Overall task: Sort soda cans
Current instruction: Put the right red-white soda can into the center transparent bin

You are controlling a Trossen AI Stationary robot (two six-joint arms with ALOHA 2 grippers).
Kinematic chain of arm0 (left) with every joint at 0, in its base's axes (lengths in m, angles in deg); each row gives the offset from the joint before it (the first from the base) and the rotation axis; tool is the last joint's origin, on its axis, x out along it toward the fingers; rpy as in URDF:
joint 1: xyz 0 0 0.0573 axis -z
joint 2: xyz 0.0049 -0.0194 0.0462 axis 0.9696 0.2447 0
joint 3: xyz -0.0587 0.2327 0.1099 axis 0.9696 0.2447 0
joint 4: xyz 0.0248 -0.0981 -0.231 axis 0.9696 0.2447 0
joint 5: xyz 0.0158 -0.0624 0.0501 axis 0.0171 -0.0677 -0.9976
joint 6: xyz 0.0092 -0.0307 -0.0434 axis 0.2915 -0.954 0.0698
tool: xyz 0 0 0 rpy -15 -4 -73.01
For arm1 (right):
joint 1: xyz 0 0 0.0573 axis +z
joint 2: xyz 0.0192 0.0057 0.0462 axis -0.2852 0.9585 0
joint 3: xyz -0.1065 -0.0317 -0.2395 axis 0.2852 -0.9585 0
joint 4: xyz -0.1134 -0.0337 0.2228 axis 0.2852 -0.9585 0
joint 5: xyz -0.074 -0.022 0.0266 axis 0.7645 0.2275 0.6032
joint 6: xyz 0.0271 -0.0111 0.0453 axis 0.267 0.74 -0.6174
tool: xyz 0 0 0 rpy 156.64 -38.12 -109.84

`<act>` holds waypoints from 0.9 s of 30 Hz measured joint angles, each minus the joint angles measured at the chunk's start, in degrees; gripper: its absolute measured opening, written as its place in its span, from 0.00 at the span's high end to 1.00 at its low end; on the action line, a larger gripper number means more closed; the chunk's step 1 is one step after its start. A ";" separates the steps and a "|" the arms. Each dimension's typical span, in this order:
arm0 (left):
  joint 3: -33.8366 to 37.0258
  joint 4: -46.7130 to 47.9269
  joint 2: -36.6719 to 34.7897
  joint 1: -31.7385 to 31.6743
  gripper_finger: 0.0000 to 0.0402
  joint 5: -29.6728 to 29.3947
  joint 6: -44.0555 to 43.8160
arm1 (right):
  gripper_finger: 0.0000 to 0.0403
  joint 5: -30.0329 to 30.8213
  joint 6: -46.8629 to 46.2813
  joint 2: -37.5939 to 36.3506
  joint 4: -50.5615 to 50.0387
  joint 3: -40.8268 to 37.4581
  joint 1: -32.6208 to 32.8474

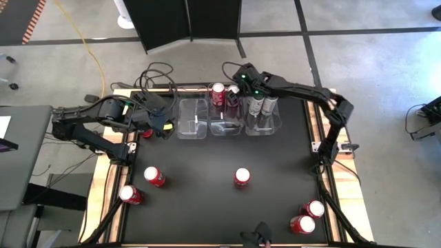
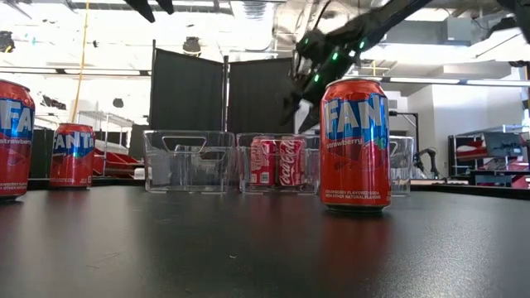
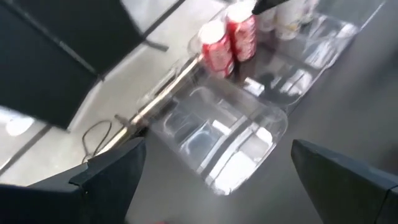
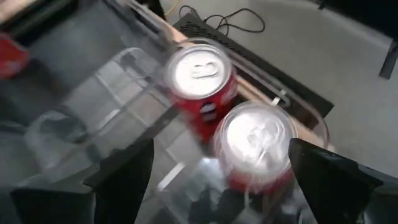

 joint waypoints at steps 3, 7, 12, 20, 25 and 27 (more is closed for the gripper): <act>1.57 -7.37 0.04 -0.07 0.02 0.08 7.09 | 0.05 -0.57 -0.51 -5.18 -6.89 0.00 2.11; 3.29 -18.10 0.70 -0.50 0.02 3.95 17.09 | 0.05 -1.19 -1.47 -12.54 -16.99 0.00 6.04; 6.33 -31.38 1.36 -3.74 0.02 15.61 25.99 | 0.05 -1.20 -4.33 -19.92 -27.01 0.00 12.22; 10.16 -42.62 5.92 -6.85 0.02 27.50 32.47 | 0.05 -3.03 -17.31 -25.75 -45.20 0.00 24.72; 10.15 -45.20 9.33 -7.55 0.02 28.41 33.04 | 0.05 -4.15 -29.35 -25.78 -55.77 0.00 33.60; 10.22 -45.20 11.21 -7.65 0.02 28.44 33.07 | 0.05 -6.52 -33.97 -25.31 -57.68 0.00 36.75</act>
